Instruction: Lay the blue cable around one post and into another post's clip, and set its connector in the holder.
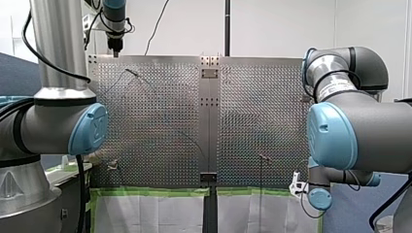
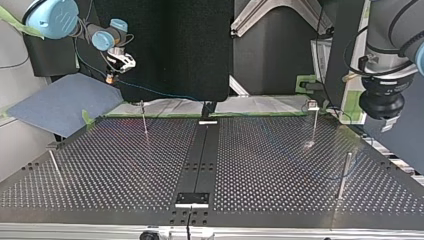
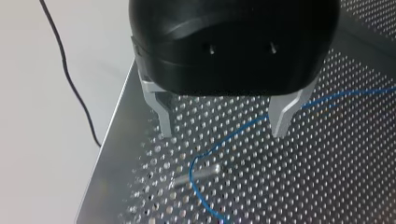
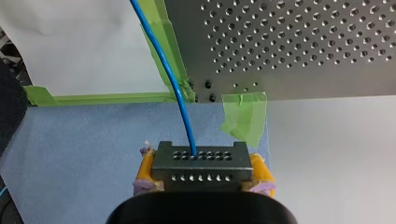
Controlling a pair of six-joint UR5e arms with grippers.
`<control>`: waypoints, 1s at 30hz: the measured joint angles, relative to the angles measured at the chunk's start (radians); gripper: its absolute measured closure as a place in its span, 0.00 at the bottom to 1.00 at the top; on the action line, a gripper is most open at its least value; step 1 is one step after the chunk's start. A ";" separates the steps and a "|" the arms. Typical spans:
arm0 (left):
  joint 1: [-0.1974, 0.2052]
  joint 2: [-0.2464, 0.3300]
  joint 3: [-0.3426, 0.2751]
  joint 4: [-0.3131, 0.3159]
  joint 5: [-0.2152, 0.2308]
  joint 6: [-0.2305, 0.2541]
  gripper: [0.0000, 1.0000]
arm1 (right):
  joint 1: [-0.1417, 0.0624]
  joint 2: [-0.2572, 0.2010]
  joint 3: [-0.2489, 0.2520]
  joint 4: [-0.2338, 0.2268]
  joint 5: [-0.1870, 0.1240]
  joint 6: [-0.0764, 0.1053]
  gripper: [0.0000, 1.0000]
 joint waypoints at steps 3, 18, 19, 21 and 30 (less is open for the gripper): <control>0.000 0.000 0.000 0.000 -0.013 0.001 0.00 | 0.001 0.000 0.000 0.000 0.000 0.000 1.00; 0.001 0.001 0.000 0.001 -0.019 0.001 0.00 | 0.002 0.000 0.000 0.000 0.000 0.000 1.00; 0.001 0.001 0.000 0.001 -0.019 0.001 0.00 | 0.002 0.000 0.000 0.000 0.000 0.000 1.00; 0.001 0.001 0.000 0.001 -0.019 0.001 0.00 | 0.003 0.000 0.000 0.000 0.000 0.000 1.00; -0.003 0.002 -0.001 0.007 -0.021 0.006 0.00 | 0.003 0.000 0.000 0.000 0.000 0.000 1.00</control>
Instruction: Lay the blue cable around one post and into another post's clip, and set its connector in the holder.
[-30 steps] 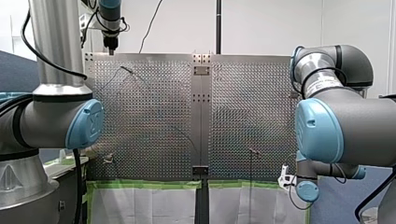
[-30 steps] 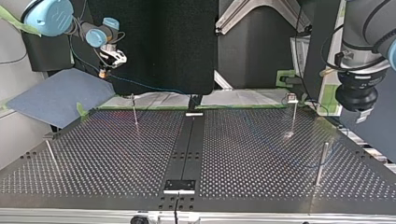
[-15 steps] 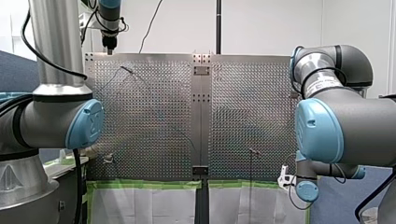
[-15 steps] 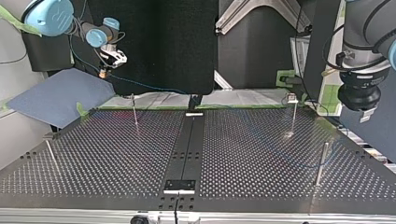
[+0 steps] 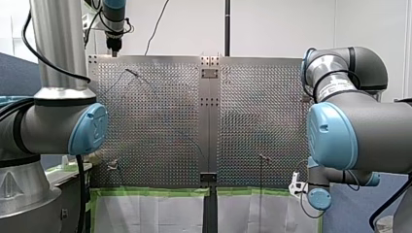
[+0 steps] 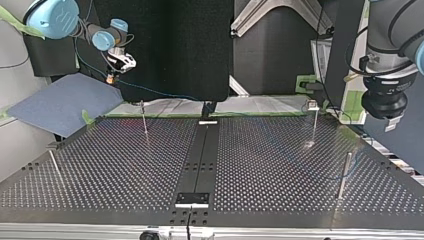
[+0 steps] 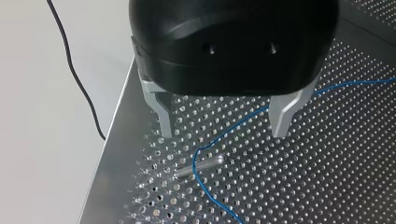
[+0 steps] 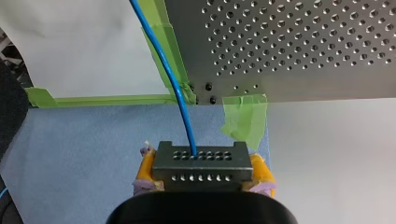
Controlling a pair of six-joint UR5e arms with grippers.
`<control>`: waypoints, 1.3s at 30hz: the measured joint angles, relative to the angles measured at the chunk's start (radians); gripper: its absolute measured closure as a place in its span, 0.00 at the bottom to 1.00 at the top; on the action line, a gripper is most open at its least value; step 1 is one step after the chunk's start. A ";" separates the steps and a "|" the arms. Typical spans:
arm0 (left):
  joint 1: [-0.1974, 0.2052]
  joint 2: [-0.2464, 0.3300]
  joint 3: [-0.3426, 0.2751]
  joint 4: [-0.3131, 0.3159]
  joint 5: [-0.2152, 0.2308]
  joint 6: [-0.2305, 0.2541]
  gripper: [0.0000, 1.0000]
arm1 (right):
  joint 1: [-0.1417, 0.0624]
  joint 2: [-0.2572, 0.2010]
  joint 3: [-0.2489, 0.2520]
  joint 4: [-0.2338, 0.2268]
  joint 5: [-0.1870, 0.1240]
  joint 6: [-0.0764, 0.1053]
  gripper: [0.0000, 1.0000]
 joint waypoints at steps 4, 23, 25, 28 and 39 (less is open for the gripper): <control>-0.001 0.002 0.000 0.009 0.001 0.004 0.00 | 0.000 0.000 0.000 0.000 0.000 0.002 1.00; -0.003 0.010 -0.007 0.024 0.011 0.006 0.00 | 0.000 0.000 0.000 0.001 0.000 0.003 1.00; -0.005 0.019 -0.018 0.035 0.024 0.008 0.00 | 0.000 0.000 0.000 0.001 0.000 0.002 1.00; -0.008 0.036 -0.037 0.054 0.044 0.019 0.00 | 0.000 0.000 0.000 0.002 0.000 0.000 1.00; -0.051 0.077 -0.139 0.156 0.146 0.075 0.00 | 0.001 0.000 0.000 0.005 0.000 -0.005 1.00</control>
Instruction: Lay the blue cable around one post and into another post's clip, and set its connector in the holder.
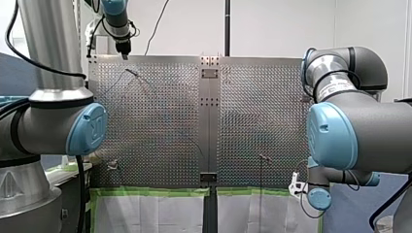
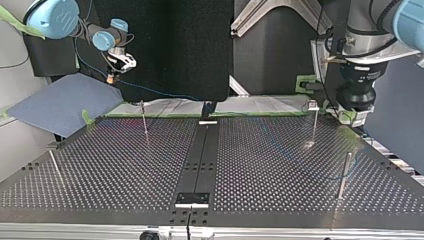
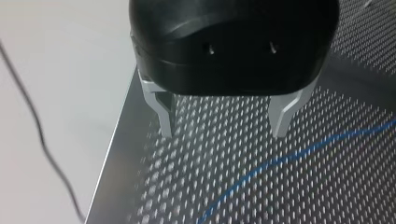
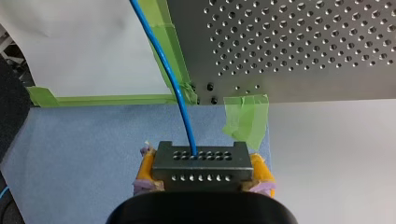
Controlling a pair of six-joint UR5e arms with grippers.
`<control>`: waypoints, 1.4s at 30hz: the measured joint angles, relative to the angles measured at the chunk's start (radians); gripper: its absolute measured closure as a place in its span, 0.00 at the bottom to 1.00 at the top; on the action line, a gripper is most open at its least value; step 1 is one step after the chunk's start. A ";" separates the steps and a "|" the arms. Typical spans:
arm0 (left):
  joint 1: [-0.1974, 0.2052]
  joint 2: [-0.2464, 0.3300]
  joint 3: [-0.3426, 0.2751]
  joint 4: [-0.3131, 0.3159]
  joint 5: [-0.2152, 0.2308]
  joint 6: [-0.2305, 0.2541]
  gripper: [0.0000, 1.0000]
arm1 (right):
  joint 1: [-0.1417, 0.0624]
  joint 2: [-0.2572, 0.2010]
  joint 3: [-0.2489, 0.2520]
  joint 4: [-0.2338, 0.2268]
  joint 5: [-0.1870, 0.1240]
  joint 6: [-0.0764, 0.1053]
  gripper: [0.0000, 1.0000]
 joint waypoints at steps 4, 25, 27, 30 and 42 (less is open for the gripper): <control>-0.034 0.002 -0.036 0.036 0.036 -0.006 0.00 | 0.001 0.000 0.000 0.001 0.000 -0.005 1.00; -0.224 -0.162 -0.227 0.226 0.227 -0.172 0.00 | 0.013 -0.001 -0.003 0.009 0.000 -0.022 1.00; -0.241 -0.179 -0.244 0.244 0.244 -0.189 0.00 | 0.014 -0.001 -0.003 0.009 0.000 -0.022 1.00; -0.271 -0.209 -0.274 0.273 0.274 -0.205 0.00 | 0.016 -0.001 -0.005 0.012 0.000 -0.025 1.00; -0.383 -0.321 -0.307 0.386 0.303 -0.116 0.00 | 0.018 -0.002 -0.009 0.045 0.000 -0.060 1.00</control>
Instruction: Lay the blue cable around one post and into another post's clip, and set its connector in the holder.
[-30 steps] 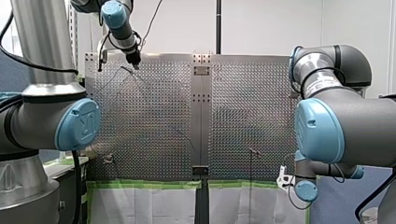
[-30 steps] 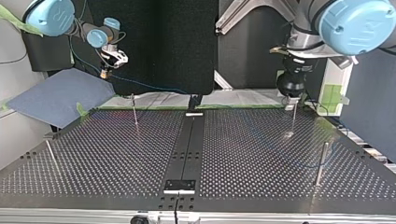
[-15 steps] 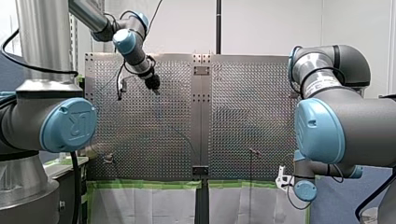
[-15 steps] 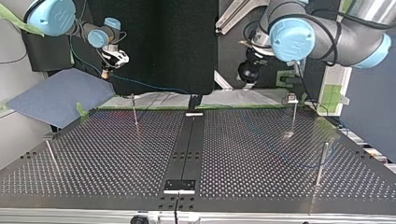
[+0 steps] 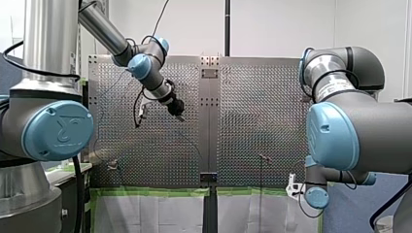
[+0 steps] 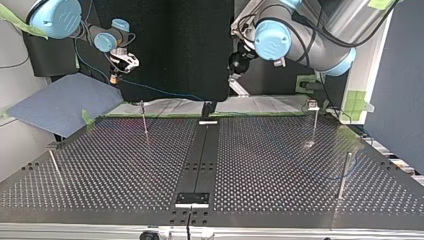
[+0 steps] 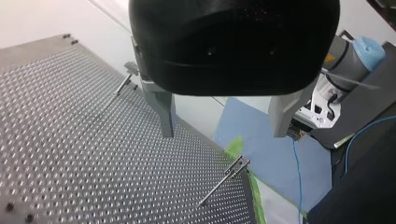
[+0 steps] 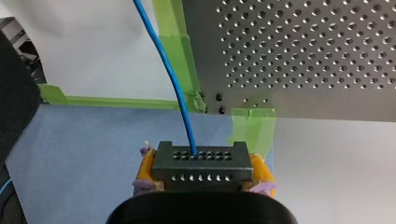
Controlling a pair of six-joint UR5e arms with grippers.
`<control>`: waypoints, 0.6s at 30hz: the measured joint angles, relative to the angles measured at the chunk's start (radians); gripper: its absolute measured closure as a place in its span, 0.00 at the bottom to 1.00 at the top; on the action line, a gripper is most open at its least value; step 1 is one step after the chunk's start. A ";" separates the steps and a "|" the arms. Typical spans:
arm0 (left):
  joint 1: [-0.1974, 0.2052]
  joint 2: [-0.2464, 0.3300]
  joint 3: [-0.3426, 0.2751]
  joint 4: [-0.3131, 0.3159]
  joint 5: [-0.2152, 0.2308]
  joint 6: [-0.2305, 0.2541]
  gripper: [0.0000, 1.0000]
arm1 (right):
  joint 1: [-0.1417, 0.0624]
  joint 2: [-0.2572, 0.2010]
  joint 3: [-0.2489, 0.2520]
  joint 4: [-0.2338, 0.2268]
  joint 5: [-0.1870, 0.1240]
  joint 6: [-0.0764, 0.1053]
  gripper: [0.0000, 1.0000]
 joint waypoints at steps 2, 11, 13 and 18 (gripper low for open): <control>-0.019 -0.019 0.016 0.019 -0.017 0.018 0.00 | 0.000 -0.001 0.000 0.008 0.000 -0.007 1.00; -0.094 -0.094 0.038 0.094 -0.082 0.094 0.00 | -0.001 -0.005 -0.003 0.022 -0.029 -0.020 1.00; -0.111 -0.111 0.038 0.111 -0.092 0.111 0.00 | -0.002 -0.007 -0.007 0.028 -0.036 -0.020 1.00; -0.153 -0.153 0.040 0.154 -0.108 0.153 0.00 | -0.005 -0.017 -0.016 0.036 -0.064 -0.021 1.00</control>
